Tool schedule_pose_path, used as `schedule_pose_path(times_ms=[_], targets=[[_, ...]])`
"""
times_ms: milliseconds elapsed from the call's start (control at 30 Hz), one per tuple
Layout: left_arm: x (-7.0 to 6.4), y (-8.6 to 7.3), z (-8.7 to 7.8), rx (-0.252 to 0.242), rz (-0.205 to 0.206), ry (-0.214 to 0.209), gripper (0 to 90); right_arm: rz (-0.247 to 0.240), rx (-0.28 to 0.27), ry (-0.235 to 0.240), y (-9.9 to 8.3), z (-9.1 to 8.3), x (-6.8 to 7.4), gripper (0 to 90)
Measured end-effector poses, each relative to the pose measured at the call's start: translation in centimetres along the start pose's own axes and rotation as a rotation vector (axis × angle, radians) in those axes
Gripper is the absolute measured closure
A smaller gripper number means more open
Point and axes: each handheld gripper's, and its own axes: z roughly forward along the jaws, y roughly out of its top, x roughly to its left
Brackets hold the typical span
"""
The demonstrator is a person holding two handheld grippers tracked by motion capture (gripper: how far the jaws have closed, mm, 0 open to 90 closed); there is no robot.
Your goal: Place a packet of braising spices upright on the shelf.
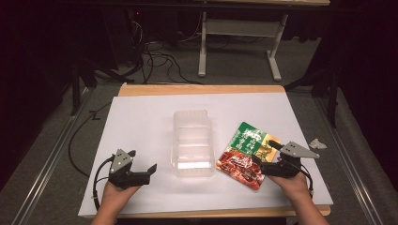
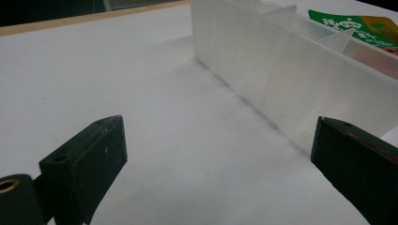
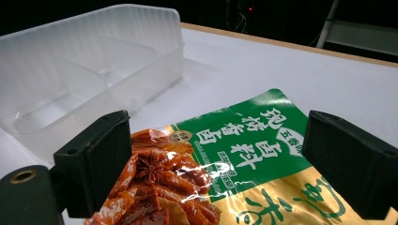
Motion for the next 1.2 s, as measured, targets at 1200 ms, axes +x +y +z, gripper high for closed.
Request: schedule_pose_path(times_ms=[1200], targets=[[-0.54, 0.19, 0.40, 0.001, 0.019, -0.032, 1.2, 0.018, 0.004, -0.020, 0.40, -0.46, -0.23, 7.7]])
